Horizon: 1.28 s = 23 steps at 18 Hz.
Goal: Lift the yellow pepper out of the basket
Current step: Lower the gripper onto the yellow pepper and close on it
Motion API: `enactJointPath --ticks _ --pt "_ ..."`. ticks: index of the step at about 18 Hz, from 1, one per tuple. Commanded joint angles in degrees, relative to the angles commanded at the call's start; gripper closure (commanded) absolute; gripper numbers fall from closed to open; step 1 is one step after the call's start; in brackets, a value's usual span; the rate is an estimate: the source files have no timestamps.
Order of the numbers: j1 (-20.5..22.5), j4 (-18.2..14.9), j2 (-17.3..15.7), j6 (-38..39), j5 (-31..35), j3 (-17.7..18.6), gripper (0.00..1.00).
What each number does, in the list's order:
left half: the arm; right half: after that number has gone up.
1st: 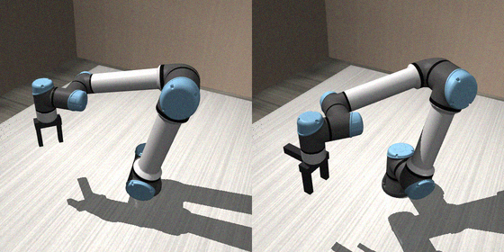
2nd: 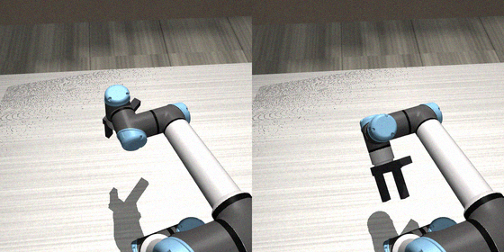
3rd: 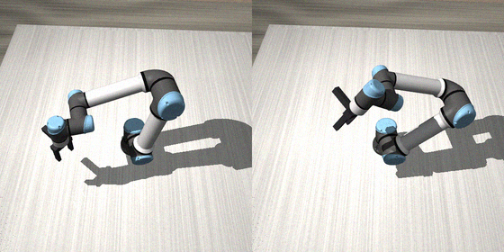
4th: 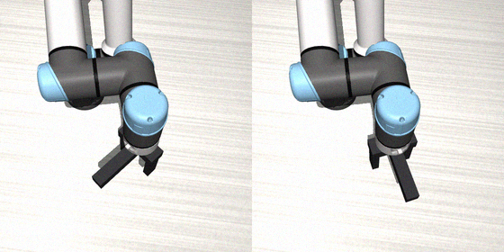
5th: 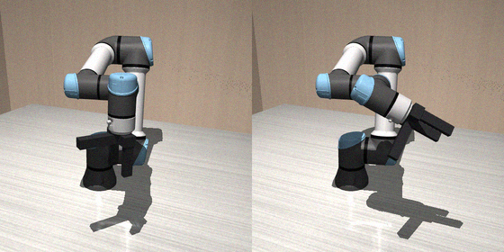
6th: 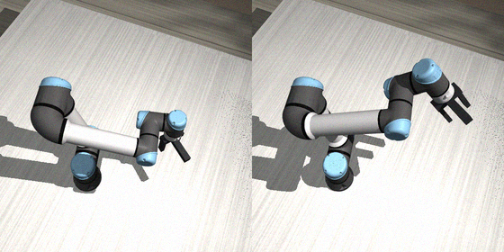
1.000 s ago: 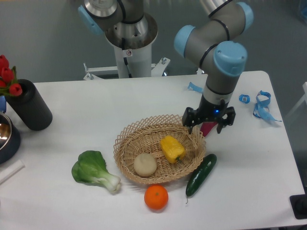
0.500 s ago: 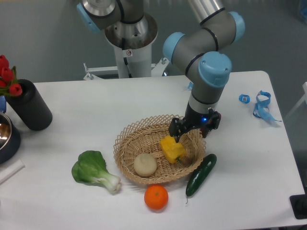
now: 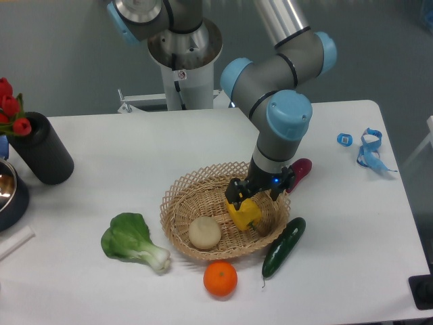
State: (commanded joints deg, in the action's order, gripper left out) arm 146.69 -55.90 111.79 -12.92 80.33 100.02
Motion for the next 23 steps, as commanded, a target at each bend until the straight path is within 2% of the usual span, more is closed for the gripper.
enactJointPath --ticks 9,18,23 --pt "-2.37 -0.09 2.81 0.26 4.83 -0.09 0.00" --pt "-2.99 2.64 5.37 2.81 5.28 -0.97 0.00" --pt "-4.22 3.34 5.98 2.99 11.33 -0.97 0.00"
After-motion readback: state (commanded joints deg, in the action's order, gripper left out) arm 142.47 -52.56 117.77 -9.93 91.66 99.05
